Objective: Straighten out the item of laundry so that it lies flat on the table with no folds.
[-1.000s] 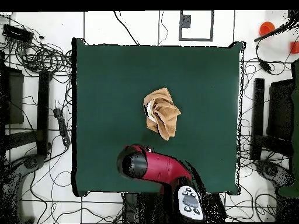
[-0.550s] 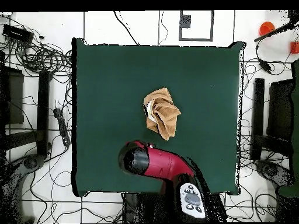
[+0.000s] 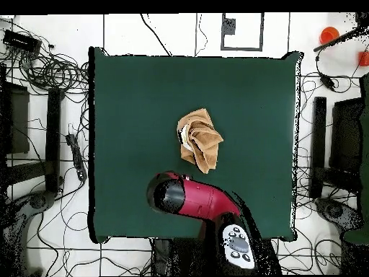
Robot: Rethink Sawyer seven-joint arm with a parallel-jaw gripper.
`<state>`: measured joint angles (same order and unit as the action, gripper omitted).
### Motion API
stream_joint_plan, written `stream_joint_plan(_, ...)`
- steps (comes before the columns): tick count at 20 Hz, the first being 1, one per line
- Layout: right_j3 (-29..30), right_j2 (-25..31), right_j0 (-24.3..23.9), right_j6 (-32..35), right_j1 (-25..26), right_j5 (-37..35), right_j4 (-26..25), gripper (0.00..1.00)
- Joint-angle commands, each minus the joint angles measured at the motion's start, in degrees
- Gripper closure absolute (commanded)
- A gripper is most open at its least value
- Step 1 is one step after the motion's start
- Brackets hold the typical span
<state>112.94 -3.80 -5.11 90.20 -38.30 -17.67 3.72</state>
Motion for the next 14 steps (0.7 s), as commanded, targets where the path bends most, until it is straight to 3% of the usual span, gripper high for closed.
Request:
stream_joint_plan(1,-2.84,2.91,-0.27,7.59,0.33,-5.24,0.36,0.0)
stream_joint_plan(14,-6.83,1.73,0.41,8.25,2.63,-5.36,0.25,0.0)
